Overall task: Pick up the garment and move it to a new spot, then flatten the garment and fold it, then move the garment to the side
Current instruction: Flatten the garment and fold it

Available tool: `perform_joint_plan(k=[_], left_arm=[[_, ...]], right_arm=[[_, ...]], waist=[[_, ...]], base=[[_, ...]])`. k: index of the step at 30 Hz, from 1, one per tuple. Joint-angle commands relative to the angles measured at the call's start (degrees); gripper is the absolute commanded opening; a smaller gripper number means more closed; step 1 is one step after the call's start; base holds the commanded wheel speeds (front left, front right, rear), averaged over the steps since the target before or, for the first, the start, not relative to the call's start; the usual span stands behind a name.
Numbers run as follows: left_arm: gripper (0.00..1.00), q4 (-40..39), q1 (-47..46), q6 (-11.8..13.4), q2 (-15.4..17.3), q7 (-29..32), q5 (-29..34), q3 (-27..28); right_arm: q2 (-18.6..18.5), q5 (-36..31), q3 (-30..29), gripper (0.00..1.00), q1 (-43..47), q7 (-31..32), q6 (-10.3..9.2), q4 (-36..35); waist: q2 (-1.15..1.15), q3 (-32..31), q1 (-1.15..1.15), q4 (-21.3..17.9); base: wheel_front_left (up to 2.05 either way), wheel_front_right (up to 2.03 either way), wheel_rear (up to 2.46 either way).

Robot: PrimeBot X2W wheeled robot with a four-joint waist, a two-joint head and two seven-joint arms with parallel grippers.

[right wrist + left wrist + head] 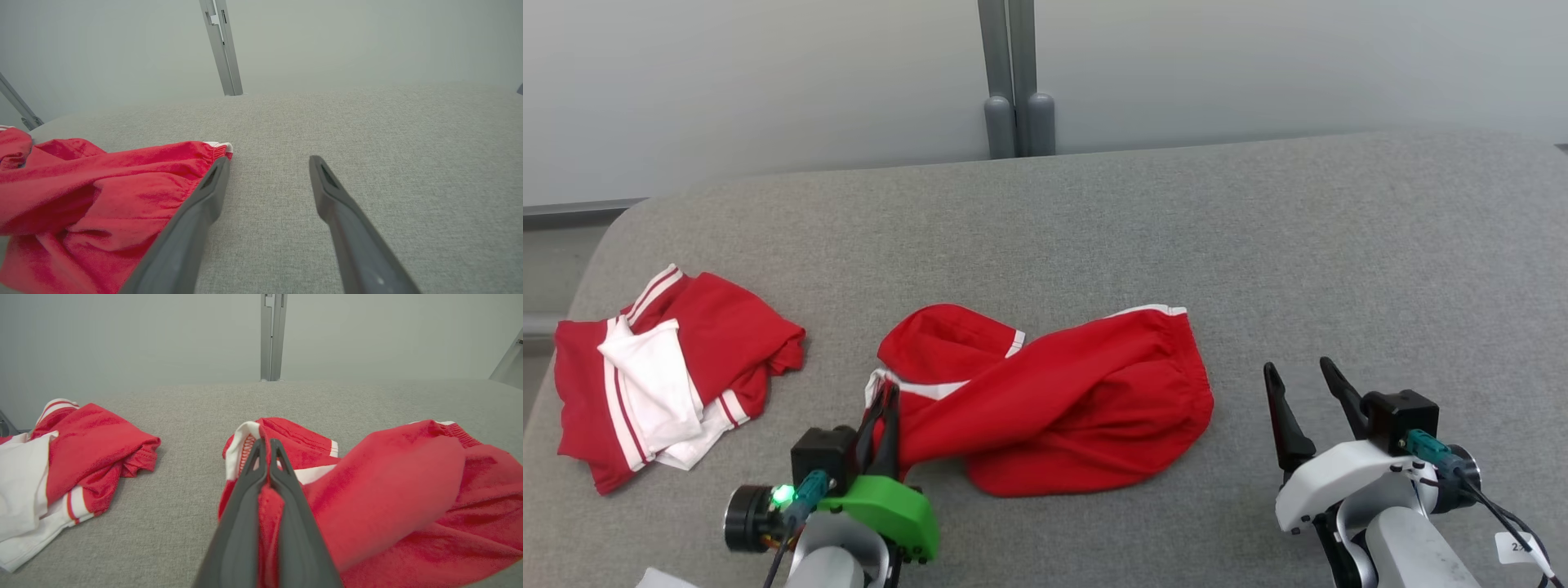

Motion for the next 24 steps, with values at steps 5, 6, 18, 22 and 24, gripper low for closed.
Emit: perform_joint_plan(k=[5, 6, 18, 22, 24], left_arm=[[1.0, 2.43, 3.63, 0.79, 0.12, 0.01, -0.93, 3.73], [1.0, 2.94, 3.76, 0.99, 0.09, 0.0, -0.54, 4.18], [1.0, 0.4, 3.71, 2.27, -0.05, 0.0, 0.23, 5.57], [1.0, -0.4, 2.73, 2.38, -0.05, 0.0, -0.22, 4.53], [1.0, -0.65, 2.35, 2.52, -0.05, 0.0, -0.56, 4.12]], right_arm=[[-0.14, 0.18, 1.07, 1.0, 0.95, -0.17, 0.0, 0.47], [-0.15, 0.23, 1.38, 1.0, 0.89, -0.17, 0.0, 0.62], [-0.81, 3.83, 6.71, 1.0, -6.28, -0.17, 0.0, 3.48], [-1.41, 7.01, 8.39, 1.0, -10.86, -0.17, 0.0, 7.05], [-1.72, 9.2, 8.92, 1.0, -13.23, -0.18, 0.0, 9.53]], waist=[[0.0, -0.52, 0.0, 0.2], [0.0, -0.47, 0.0, 0.13], [0.0, 2.35, 0.0, 2.13], [0.0, 4.08, 0.0, 4.18], [0.0, 4.94, 0.0, 5.27]], base=[[0.0, 0.0, 0.0], [0.0, 0.0, 0.0], [0.0, 0.0, 0.0], [0.0, 0.0, 0.0], [0.0, 0.0, 0.0]])
